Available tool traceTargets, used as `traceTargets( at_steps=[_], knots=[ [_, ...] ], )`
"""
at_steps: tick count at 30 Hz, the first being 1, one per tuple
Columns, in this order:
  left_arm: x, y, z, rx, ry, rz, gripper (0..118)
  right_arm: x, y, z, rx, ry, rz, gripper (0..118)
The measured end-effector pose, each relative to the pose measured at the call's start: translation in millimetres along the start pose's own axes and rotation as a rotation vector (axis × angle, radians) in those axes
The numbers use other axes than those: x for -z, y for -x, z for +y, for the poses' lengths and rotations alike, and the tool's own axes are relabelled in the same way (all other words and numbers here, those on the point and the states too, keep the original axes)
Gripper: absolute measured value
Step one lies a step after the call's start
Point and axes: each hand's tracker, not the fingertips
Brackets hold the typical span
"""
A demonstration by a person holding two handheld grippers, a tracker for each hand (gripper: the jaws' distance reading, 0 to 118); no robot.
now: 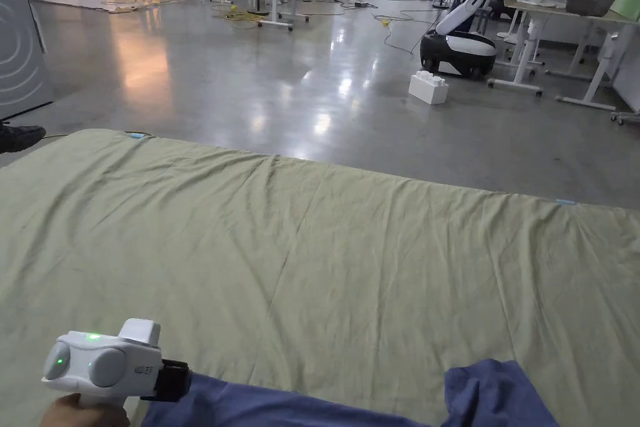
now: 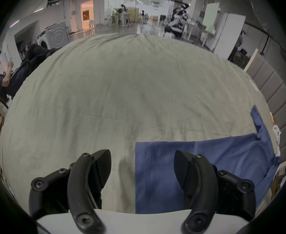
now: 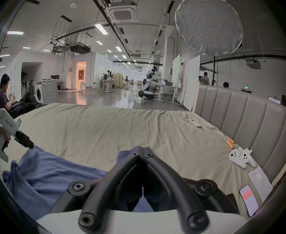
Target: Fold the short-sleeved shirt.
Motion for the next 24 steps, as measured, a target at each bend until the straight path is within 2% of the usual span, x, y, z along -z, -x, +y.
traceTargets(
  at_steps=[3,7,9,11,13,14,18,19,20,22,23,24],
  knots=[
    [20.0,-2.5,2.7,0.006,0.067,0.014,74,3.8,-2.4,-6.2,-0.013,0.029,-0.008,1],
    [23.8,-8.4,-1.4,0.088,0.057,0.018,72,8.6,-9.3,-14.8,-0.009,0.071,-0.012,1],
    [19.0,-12.0,-4.4,0.104,0.011,0.030,58,11.0,-13.0,-17.3,-0.007,0.094,-0.020,1],
    [18.6,-15.0,-6.1,0.102,0.004,0.011,32,16.4,-17.4,-19.9,0.004,0.123,-0.023,1],
    [17.3,-16.1,-9.1,0.108,-0.010,0.009,13,25.5,-23.7,-23.0,0.012,0.160,-0.018,1],
    [17.2,-14.1,-9.1,0.110,-0.017,0.007,9,30.9,-27.0,-23.5,0.019,0.179,-0.019,1],
    [7.7,-16.9,-13.5,0.088,-0.048,0.008,6,65.6,-48.9,-24.1,0.086,0.351,0.026,2],
    [3.8,-17.7,-15.5,0.091,-0.062,0.010,6,78.7,-56.4,-21.4,0.068,0.382,0.022,7],
    [0.2,-17.9,-17.4,0.090,-0.071,0.008,5,89.1,-60.8,-21.1,0.075,0.429,0.024,18],
    [-18.1,-25.2,-19.8,0.080,-0.088,0.005,5,119.3,-76.5,-21.5,0.076,0.536,0.048,51],
    [-22.8,-26.1,-21.0,0.093,-0.111,0.023,5,130.9,-80.8,-23.1,0.082,0.544,0.042,59],
    [-27.0,-28.2,-23.1,0.092,-0.118,0.024,5,145.5,-85.2,-25.3,0.081,0.582,0.058,62]
  ],
)
